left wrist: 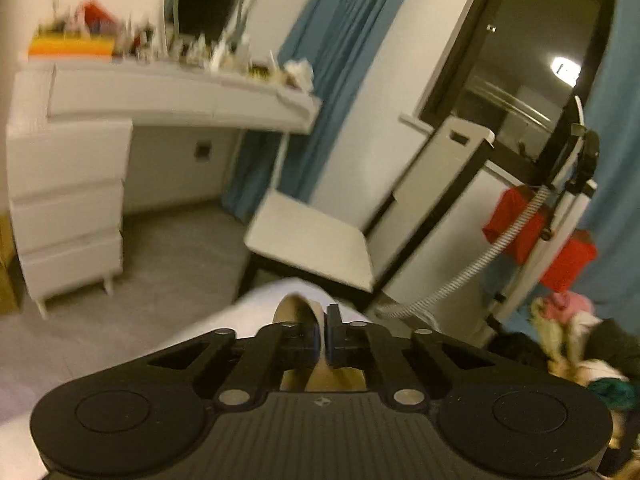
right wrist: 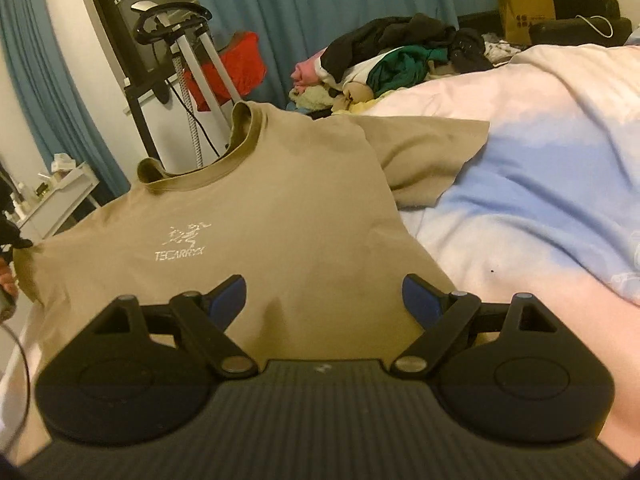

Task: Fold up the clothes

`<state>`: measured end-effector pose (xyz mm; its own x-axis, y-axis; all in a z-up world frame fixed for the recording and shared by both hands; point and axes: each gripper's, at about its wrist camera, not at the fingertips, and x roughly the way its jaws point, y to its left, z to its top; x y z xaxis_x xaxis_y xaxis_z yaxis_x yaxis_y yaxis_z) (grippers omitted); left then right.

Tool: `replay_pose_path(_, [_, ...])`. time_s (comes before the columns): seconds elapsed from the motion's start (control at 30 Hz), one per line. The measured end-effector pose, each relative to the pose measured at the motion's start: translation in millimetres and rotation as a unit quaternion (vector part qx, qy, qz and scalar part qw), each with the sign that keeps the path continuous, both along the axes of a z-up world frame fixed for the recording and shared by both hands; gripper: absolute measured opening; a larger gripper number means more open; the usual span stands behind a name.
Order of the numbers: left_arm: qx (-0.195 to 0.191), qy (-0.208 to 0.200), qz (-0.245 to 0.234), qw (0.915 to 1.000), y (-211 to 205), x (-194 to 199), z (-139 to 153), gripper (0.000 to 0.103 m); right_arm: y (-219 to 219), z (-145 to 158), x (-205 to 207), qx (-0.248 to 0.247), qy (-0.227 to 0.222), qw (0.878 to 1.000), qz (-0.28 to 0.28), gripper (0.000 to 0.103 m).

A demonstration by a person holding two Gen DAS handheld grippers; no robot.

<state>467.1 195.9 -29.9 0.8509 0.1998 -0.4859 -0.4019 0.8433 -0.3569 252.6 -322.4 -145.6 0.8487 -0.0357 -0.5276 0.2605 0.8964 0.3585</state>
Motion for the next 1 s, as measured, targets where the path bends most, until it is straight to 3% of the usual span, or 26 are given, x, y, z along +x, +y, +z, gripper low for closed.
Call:
replay_pose_path(0.03, [-0.007,0.004,-0.004,1.0000,2.0,-5.9,-0.1,0.015,0.1,1.0,-1.1,-0.003,-0.002,1.000,-0.001,0.086])
replay_pose_path(0.13, [-0.024,0.006,-0.028,0.9993,9.0,-34.8,-0.4,0.052,2.0,5.6,-4.8,-0.006,-0.008,1.000,-0.002,0.086])
replay_pose_path(0.17, [-0.030,0.007,-0.035,0.9989,11.3,-44.5,-0.5,0.058,2.7,7.2,-6.0,-0.006,-0.010,1.000,-0.001,0.086])
replay_pose_path(0.33, [-0.119,0.031,-0.068,0.9901,19.6,-104.0,-19.1,0.065,4.4,13.4,-11.9,-0.003,-0.017,1.000,0.003,0.086])
replay_pose_path(0.43, [-0.200,0.038,-0.085,0.9753,21.5,-127.4,-40.6,0.067,8.0,14.6,-14.3,-0.003,-0.018,1.000,0.008,0.086])
replay_pose_path(0.53, [-0.271,0.022,-0.103,0.9567,16.4,-124.0,-62.2,0.070,12.1,15.5,-16.5,-0.003,-0.019,1.000,0.014,0.086])
replay_pose_path(0.63, [-0.277,0.016,-0.113,0.9540,1.3,-103.7,-71.8,0.075,14.9,13.8,-15.0,-0.004,-0.016,1.000,0.016,0.086])
replay_pose_path(0.7, [-0.268,0.010,-0.107,0.9575,-1.3,-93.1,-74.8,0.067,16.1,11.4,-13.2,-0.003,-0.012,1.000,0.015,0.086])
replay_pose_path(0.73, [-0.270,0.007,-0.098,0.9578,-1.0,-90.5,-77.4,0.053,16.0,10.3,-12.1,-0.002,-0.010,1.000,0.015,0.086])
replay_pose_path(0.77, [-0.278,0.009,-0.089,0.9563,-0.3,-87.1,-79.4,0.026,15.1,9.4,-11.3,-0.001,-0.009,1.000,0.015,0.086])
replay_pose_path(0.8, [-0.269,0.020,-0.077,0.9597,0.9,-85.8,-78.6,0.010,14.0,8.3,-10.6,0.001,-0.009,1.000,0.014,0.086])
replay_pose_path(0.83, [-0.259,0.032,-0.064,0.9632,2.1,-84.6,-77.5,0.003,12.9,7.0,-10.0,0.003,-0.009,1.000,0.012,0.086])
replay_pose_path(0.9, [-0.218,0.031,-0.045,0.9744,7.2,-90.2,-66.0,0.003,10.5,4.2,-9.1,0.010,-0.008,1.000,0.009,0.086])
replay_pose_path(1.0, [-0.175,0.016,-0.020,0.9842,16.5,-100.8,-45.3,0.003,6.1,1.9,-8.8,0.019,-0.005,1.000,0.004,0.086])
